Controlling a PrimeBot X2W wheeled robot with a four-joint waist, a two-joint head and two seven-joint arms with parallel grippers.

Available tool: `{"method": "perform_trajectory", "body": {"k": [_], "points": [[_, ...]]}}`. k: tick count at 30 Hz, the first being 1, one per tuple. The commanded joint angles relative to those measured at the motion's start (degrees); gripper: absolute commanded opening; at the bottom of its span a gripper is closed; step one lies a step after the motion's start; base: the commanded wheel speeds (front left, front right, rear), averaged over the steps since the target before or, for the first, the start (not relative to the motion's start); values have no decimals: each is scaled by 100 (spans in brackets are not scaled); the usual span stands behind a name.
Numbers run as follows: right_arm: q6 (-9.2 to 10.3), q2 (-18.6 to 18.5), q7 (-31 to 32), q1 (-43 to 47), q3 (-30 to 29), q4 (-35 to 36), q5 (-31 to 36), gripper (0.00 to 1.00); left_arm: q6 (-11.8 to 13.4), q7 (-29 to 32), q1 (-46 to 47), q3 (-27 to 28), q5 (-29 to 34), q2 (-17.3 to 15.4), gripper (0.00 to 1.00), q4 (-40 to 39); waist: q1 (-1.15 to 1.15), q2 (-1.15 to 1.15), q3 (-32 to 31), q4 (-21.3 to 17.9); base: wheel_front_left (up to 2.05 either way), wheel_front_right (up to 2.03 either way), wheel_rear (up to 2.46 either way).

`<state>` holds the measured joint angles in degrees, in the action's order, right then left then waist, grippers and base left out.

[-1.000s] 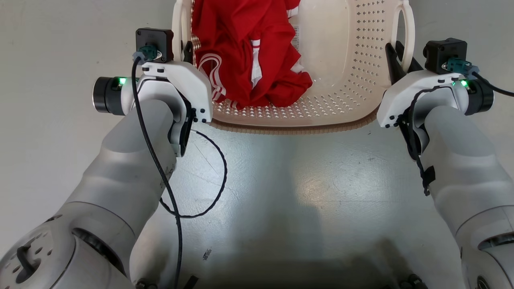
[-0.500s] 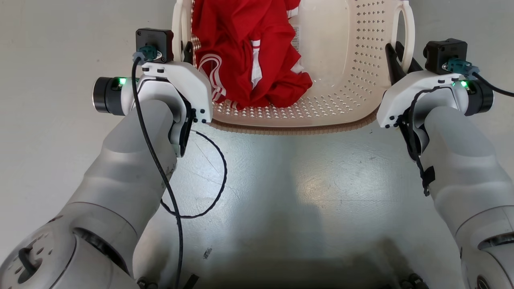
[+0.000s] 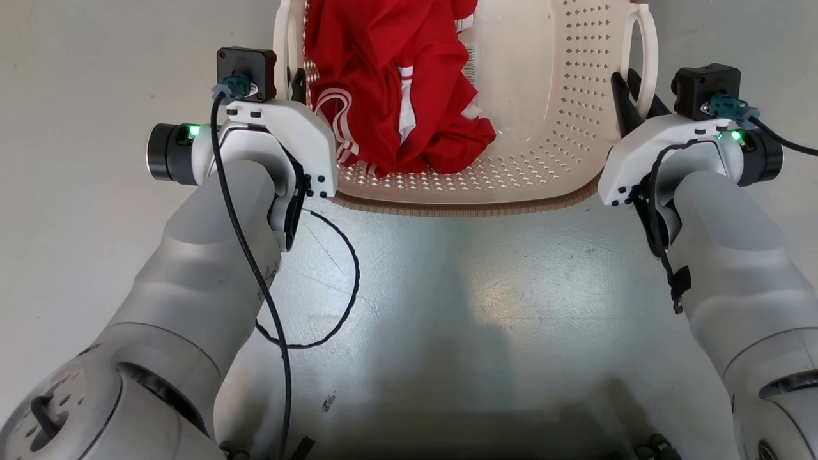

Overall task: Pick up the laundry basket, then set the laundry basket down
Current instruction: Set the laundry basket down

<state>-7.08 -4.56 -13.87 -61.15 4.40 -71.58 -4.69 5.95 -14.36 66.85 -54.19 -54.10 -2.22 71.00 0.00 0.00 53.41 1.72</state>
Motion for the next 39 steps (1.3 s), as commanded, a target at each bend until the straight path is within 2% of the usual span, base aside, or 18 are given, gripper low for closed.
{"method": "perform_trajectory", "body": {"k": [1,4,5,6,7,8,9,28,32,39], "points": [[-41,169,-67,188,136,9,-11,0,-58,-63,26,60,71,-82,0,-36,0,0,-3,-4,0,0,0],[-41,169,-65,194,147,0,-35,0,-76,-63,20,71,82,-80,0,-21,0,0,-4,-10,0,0,0],[-41,169,-46,200,148,-9,-54,8,-84,-63,18,75,87,-79,0,-12,0,0,-4,-13,0,0,0],[-41,169,-29,204,151,-18,-71,29,-89,-63,15,79,90,-78,3,-2,0,0,-3,-15,0,0,0],[-41,169,-21,204,154,-25,-82,78,-91,-63,13,82,91,-77,32,7,0,0,-2,-18,0,0,0],[-41,169,-18,201,156,-32,-90,100,-90,-63,13,85,91,-76,71,15,0,0,0,-20,0,0,0],[-41,169,-20,196,150,-37,-91,100,-93,-63,13,85,93,-75,100,26,0,0,4,-24,0,0,0],[-41,169,-102,281,71,-57,-216,100,-14,-63,-117,295,84,-66,100,-39,0,0,-336,-58,0,0,0],[-41,169,-109,316,12,8,-227,100,-23,-63,-233,459,86,-68,100,-129,0,0,-521,-103,0,0,0],[-41,169,-112,758,-171,657,-141,100,63,-63,-787,1096,366,-235,100,-806,0,0,-1190,-197,0,0,0]]}}
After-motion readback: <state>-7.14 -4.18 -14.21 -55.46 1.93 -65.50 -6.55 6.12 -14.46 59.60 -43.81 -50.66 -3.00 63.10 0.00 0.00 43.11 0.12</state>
